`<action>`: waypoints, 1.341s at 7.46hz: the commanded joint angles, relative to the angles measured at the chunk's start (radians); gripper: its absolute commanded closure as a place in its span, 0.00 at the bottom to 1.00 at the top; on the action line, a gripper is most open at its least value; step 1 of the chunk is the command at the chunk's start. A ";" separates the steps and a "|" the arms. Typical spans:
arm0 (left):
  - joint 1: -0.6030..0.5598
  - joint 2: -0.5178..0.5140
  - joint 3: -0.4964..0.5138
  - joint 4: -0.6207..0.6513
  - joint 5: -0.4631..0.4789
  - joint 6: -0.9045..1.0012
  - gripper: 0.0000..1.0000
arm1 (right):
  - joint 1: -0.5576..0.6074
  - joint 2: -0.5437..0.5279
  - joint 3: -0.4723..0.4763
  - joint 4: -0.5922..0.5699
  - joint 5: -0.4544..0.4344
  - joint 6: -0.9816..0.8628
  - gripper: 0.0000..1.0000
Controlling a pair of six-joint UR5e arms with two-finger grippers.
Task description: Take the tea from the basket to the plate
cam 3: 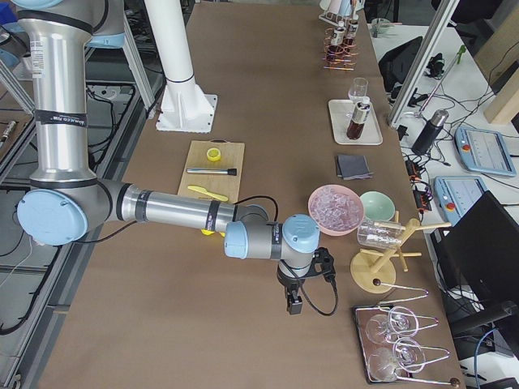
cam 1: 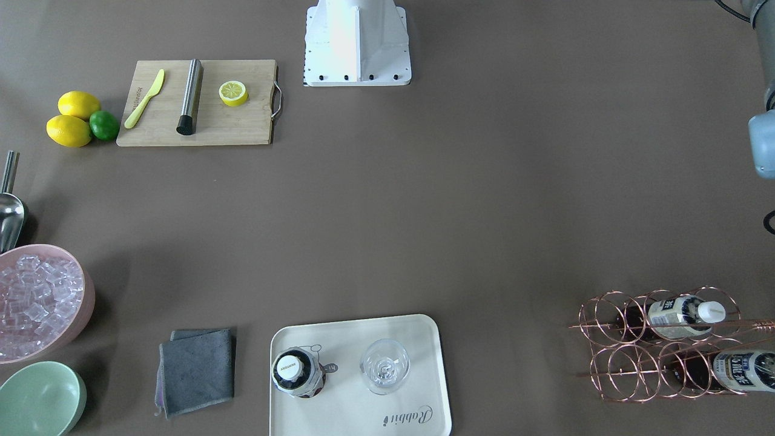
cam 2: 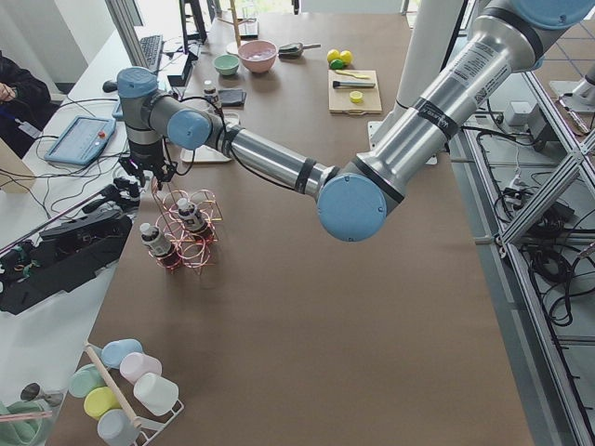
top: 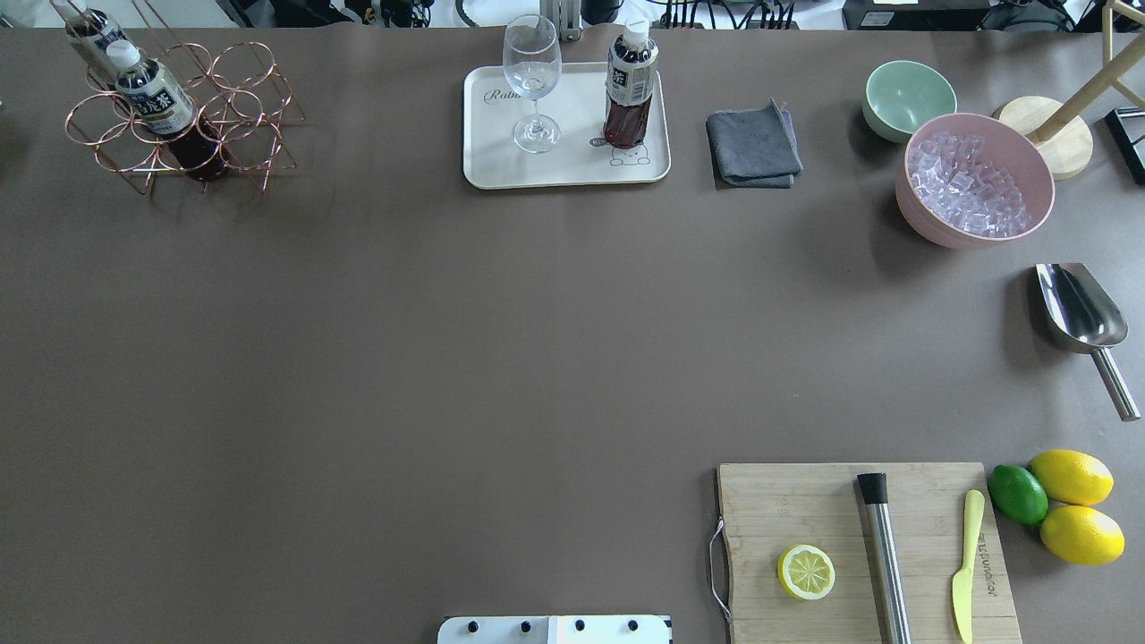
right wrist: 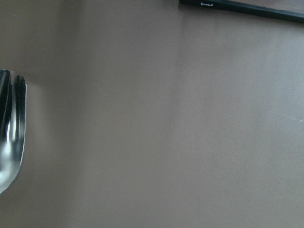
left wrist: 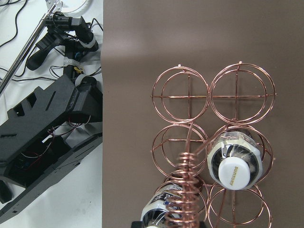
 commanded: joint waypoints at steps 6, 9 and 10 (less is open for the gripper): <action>-0.001 0.007 -0.013 0.004 -0.076 -0.036 0.02 | 0.003 -0.004 -0.025 0.160 0.072 0.070 0.00; -0.048 0.014 -0.072 0.001 -0.161 -0.117 0.02 | 0.004 -0.018 -0.031 0.163 0.095 0.071 0.00; -0.058 0.043 -0.139 0.001 -0.170 -0.171 0.02 | 0.004 -0.010 -0.026 0.163 0.095 0.073 0.00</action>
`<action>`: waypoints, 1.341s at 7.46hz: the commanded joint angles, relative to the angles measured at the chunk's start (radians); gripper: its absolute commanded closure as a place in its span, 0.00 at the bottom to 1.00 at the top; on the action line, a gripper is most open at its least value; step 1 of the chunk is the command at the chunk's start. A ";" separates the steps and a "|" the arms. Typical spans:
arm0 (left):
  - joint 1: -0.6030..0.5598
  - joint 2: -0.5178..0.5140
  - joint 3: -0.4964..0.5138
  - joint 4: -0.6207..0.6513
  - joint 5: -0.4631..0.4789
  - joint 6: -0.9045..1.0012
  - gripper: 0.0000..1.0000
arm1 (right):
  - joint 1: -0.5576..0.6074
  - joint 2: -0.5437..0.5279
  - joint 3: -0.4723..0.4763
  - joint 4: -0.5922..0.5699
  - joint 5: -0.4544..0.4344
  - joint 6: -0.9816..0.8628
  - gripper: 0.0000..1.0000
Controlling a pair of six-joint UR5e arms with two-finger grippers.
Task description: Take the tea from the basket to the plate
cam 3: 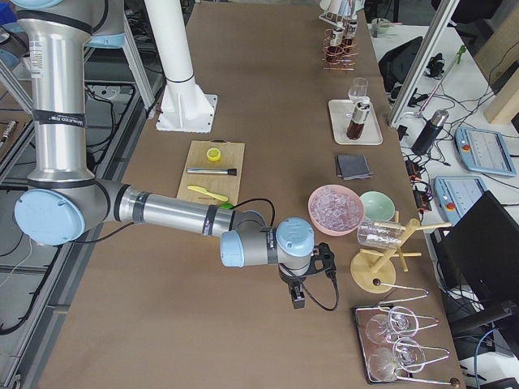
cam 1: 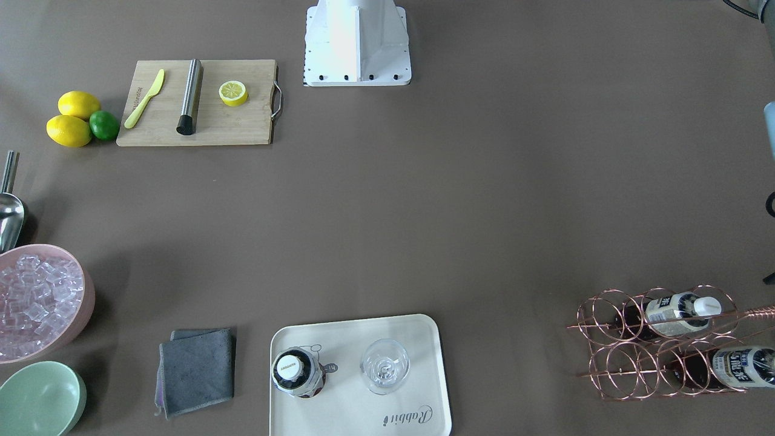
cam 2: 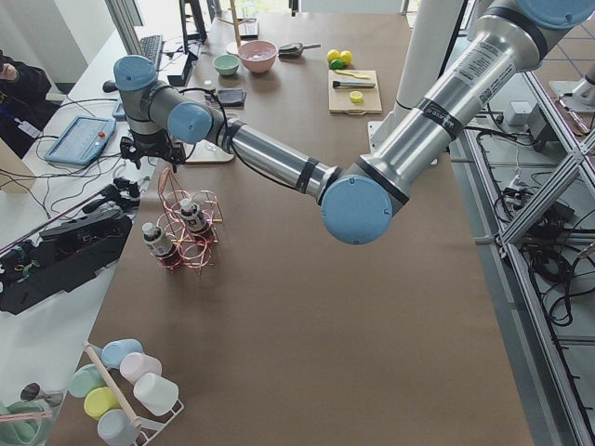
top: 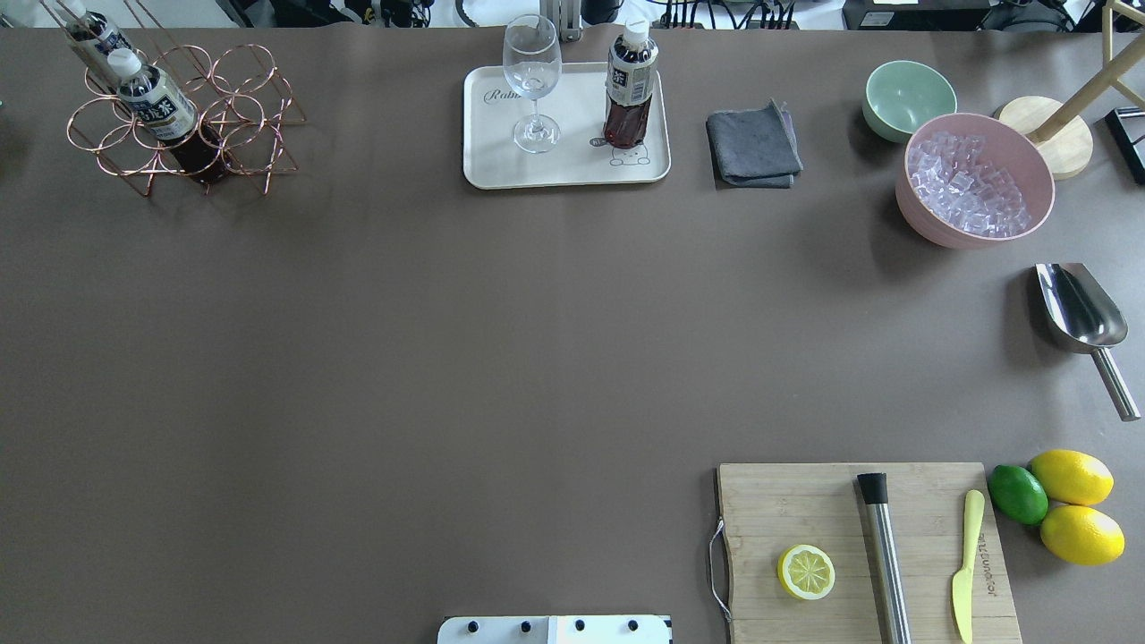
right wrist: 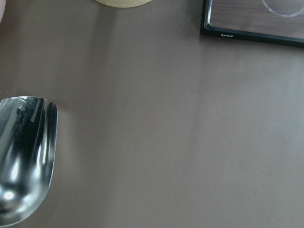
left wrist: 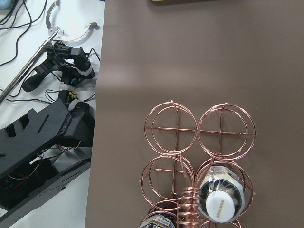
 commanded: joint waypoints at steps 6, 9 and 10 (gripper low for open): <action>-0.072 0.227 -0.373 -0.001 -0.085 -1.158 0.02 | -0.003 -0.034 0.002 0.104 -0.013 -0.025 0.00; -0.086 0.347 -0.315 -0.007 -0.057 -1.262 0.02 | -0.003 -0.033 0.002 0.105 -0.013 -0.025 0.00; -0.085 0.380 -0.319 -0.025 -0.056 -1.261 0.02 | -0.003 -0.031 0.002 0.105 -0.013 -0.025 0.00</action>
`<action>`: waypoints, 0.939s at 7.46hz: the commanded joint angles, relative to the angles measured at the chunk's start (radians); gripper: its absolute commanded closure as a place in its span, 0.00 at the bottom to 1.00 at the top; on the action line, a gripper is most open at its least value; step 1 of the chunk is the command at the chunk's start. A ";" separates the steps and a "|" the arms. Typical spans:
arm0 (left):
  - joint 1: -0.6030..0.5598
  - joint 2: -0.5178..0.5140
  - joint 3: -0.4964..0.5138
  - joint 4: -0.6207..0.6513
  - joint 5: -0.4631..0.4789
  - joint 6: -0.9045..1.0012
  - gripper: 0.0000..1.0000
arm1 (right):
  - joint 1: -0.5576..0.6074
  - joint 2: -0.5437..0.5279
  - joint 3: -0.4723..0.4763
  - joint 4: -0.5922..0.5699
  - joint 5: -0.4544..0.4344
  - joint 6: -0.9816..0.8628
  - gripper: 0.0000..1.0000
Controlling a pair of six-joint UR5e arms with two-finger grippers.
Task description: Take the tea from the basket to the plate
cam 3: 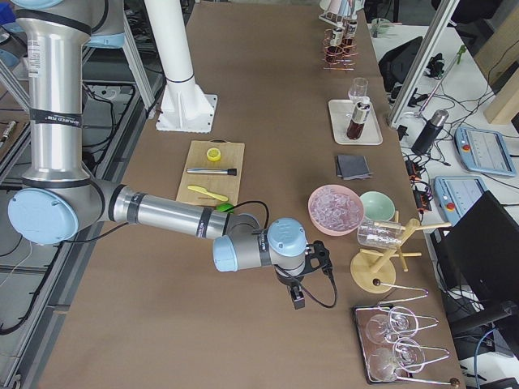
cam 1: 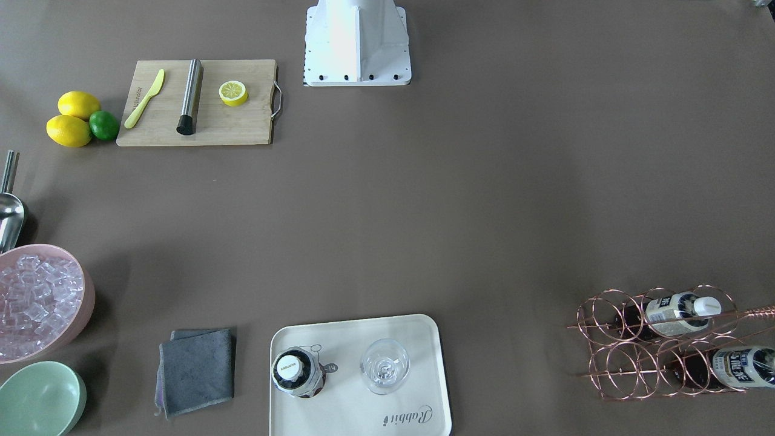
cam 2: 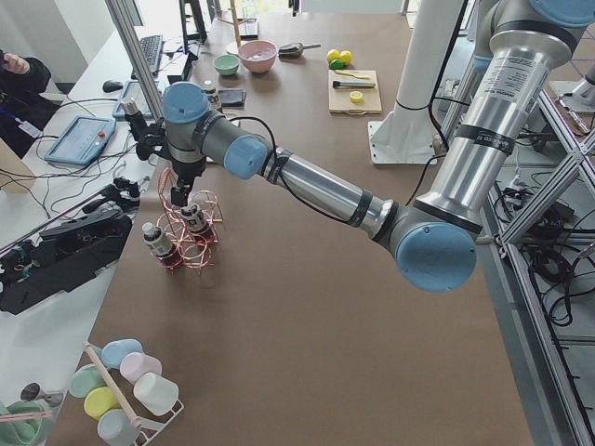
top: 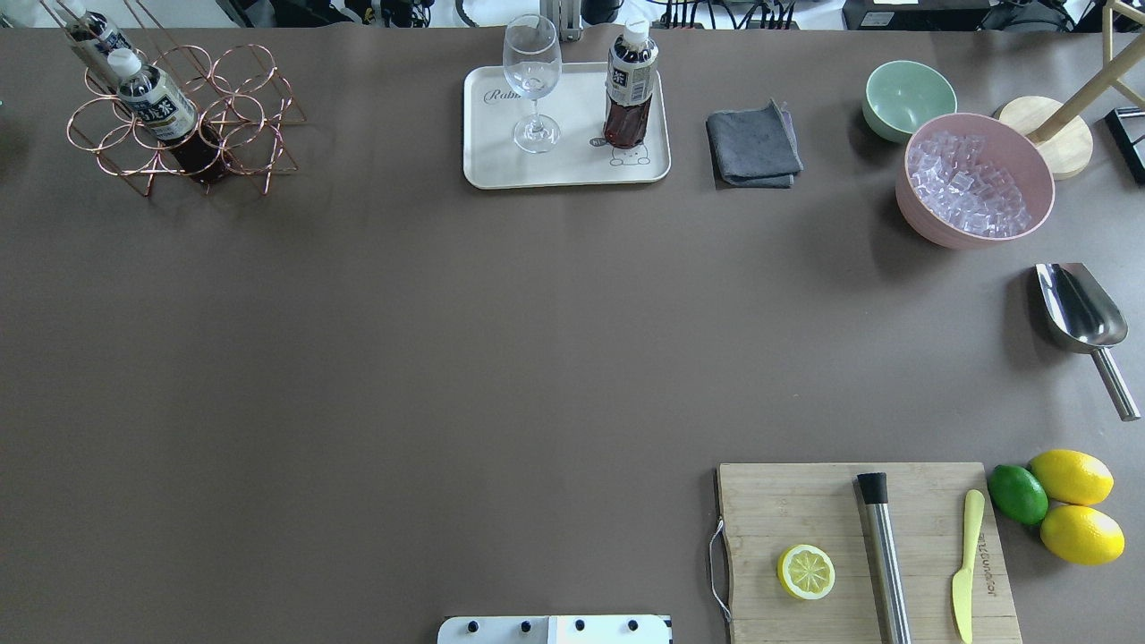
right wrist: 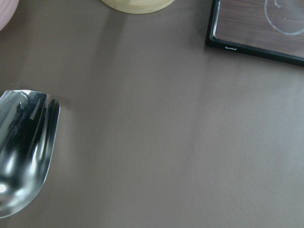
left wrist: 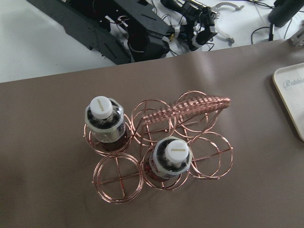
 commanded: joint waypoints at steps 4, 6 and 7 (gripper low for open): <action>0.010 0.197 0.038 0.013 0.175 0.061 0.02 | -0.002 -0.007 0.007 0.001 -0.007 -0.002 0.00; 0.004 0.272 0.011 0.117 0.172 0.064 0.02 | -0.012 0.000 0.009 0.003 -0.008 -0.008 0.00; -0.003 0.295 -0.004 0.119 0.170 0.065 0.02 | -0.018 0.007 0.009 0.001 -0.008 -0.009 0.00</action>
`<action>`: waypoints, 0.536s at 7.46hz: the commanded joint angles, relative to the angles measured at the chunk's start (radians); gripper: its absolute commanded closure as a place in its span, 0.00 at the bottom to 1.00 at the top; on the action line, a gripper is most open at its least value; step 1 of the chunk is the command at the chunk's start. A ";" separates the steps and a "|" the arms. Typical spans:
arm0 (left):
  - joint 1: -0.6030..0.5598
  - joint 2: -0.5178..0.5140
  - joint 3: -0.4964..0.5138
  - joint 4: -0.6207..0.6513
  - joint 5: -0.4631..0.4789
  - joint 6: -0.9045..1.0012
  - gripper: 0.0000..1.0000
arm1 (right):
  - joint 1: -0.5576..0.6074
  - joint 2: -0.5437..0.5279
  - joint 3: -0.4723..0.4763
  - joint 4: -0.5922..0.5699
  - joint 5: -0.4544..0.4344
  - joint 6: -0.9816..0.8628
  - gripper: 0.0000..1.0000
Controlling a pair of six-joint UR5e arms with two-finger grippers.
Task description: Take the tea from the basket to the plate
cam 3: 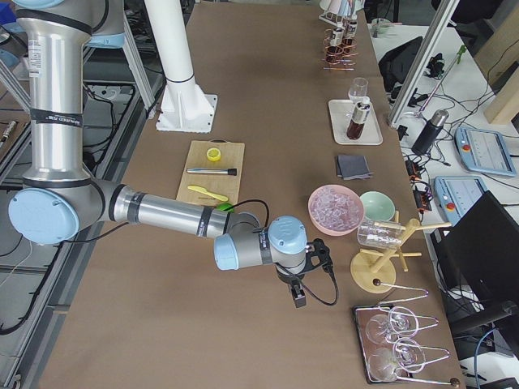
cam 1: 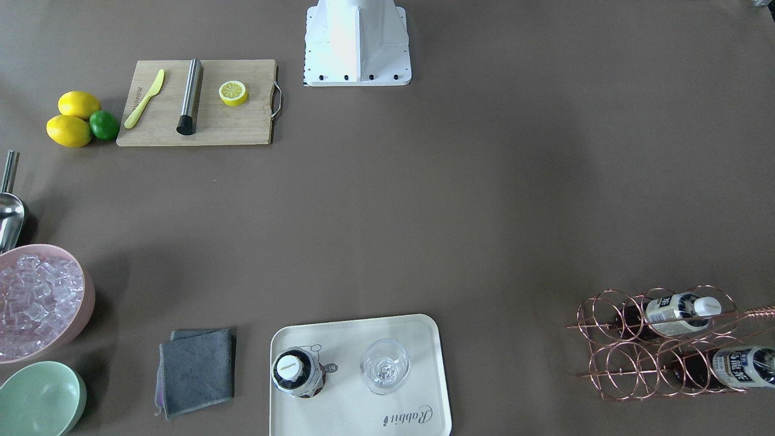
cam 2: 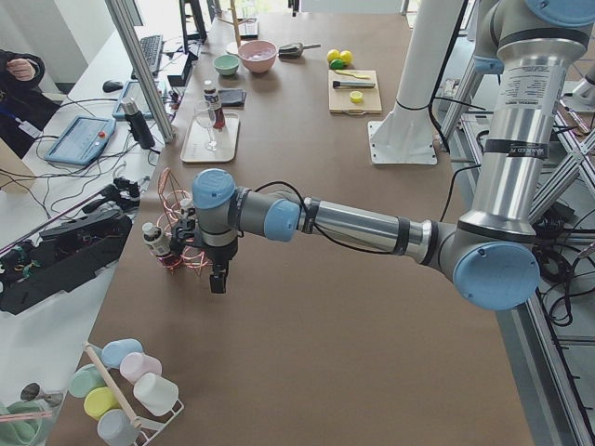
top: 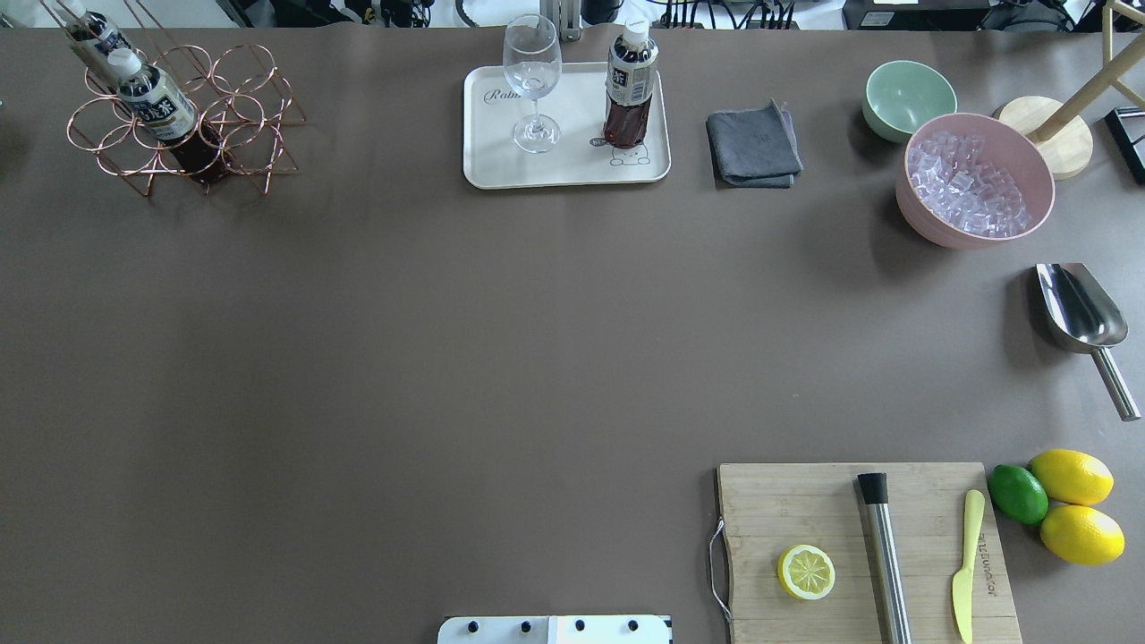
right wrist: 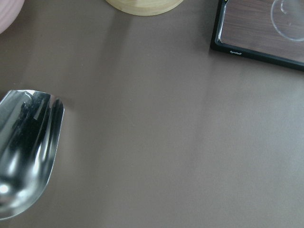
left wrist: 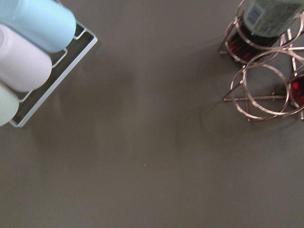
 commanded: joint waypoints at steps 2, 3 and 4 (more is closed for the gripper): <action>-0.011 0.092 -0.029 0.031 0.000 0.037 0.02 | -0.008 -0.011 0.003 0.001 -0.001 0.000 0.00; -0.012 0.104 -0.022 0.031 0.000 0.072 0.02 | -0.019 -0.028 -0.006 0.066 -0.004 0.003 0.00; -0.014 0.138 -0.028 0.028 0.000 0.077 0.02 | -0.064 -0.107 -0.026 0.228 -0.012 0.013 0.00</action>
